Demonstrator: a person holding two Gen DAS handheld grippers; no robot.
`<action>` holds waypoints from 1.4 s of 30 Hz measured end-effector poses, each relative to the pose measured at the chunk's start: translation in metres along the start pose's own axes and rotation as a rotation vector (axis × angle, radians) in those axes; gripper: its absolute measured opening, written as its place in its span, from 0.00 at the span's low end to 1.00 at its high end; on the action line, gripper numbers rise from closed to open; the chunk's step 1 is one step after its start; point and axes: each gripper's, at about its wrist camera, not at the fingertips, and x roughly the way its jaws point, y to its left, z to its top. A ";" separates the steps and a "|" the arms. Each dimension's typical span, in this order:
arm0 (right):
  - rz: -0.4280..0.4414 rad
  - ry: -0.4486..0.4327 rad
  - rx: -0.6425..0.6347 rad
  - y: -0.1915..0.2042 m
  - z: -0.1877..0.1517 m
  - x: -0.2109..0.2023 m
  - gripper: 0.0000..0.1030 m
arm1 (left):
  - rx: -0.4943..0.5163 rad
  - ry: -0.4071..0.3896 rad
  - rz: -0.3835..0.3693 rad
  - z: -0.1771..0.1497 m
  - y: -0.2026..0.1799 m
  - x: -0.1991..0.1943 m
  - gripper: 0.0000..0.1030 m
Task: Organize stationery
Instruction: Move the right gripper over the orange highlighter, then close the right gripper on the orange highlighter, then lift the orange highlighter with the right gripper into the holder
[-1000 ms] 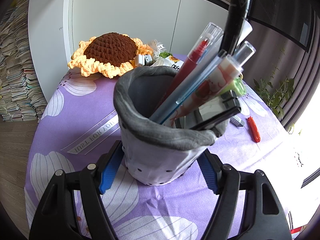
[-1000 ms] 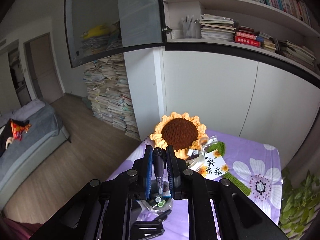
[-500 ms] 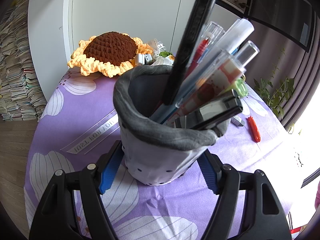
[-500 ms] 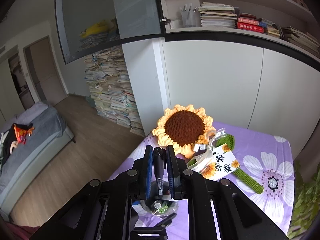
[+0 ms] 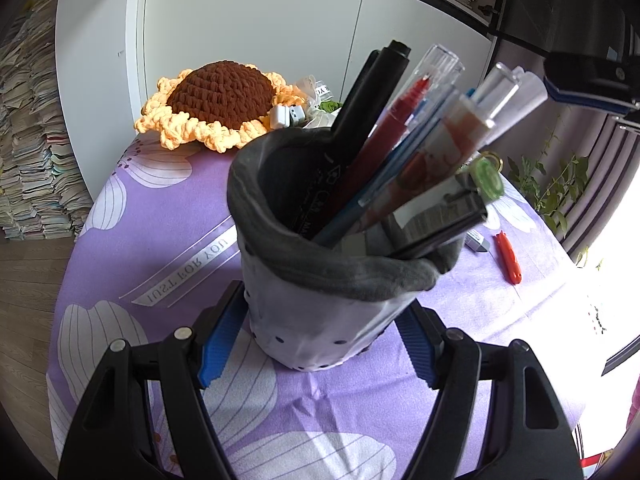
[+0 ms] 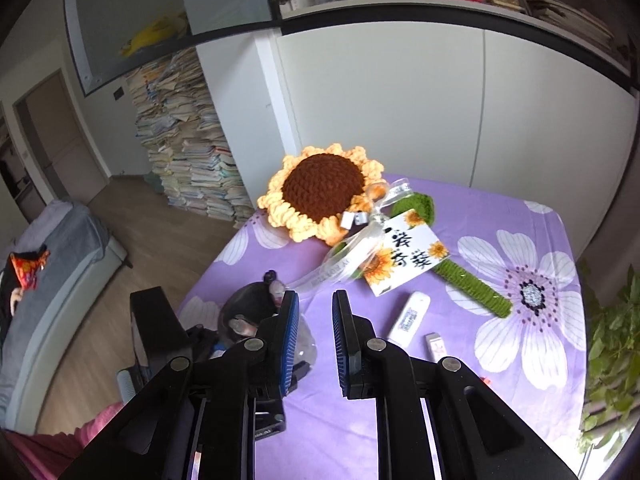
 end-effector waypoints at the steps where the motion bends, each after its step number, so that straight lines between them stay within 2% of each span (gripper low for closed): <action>1: -0.035 0.004 0.015 -0.010 -0.002 -0.003 0.16 | 0.000 0.000 0.000 0.000 0.000 0.000 0.71; 3: -0.122 0.044 0.065 -0.033 -0.010 0.000 0.21 | 0.000 0.000 0.000 0.000 0.000 0.000 0.71; 7: -0.328 0.248 0.220 -0.092 -0.039 0.030 0.22 | 0.000 0.000 -0.001 0.000 0.000 0.000 0.71; 9: -0.342 0.321 0.325 -0.121 -0.057 0.042 0.22 | 0.003 0.001 -0.007 0.000 -0.001 -0.001 0.70; 13: -0.288 0.386 0.459 -0.149 -0.080 0.055 0.22 | 0.017 0.003 -0.024 -0.001 -0.004 -0.003 0.70; 22: -0.255 0.354 0.565 -0.162 -0.073 0.068 0.22 | 0.048 0.015 -0.062 -0.003 -0.010 -0.003 0.71; 23: -0.253 0.357 0.569 -0.163 -0.072 0.072 0.22 | 0.053 0.017 -0.067 -0.003 -0.011 -0.003 0.73; 26: -0.263 0.371 0.560 -0.159 -0.070 0.082 0.22 | 0.067 0.021 -0.078 -0.003 -0.015 -0.003 0.78; 31: -0.315 0.378 0.502 -0.150 -0.065 0.092 0.22 | 0.067 -0.007 -0.084 -0.003 -0.015 -0.008 0.78; 34: -0.325 0.390 0.454 -0.143 -0.063 0.095 0.13 | 0.064 -0.032 -0.094 -0.002 -0.015 -0.014 0.78; 37: -0.298 0.362 0.451 -0.138 -0.063 0.085 0.13 | 0.064 -0.053 -0.095 -0.002 -0.015 -0.017 0.78; 42: -0.244 0.266 0.433 -0.126 -0.053 0.046 0.13 | 0.069 -0.060 -0.092 -0.001 -0.016 -0.017 0.69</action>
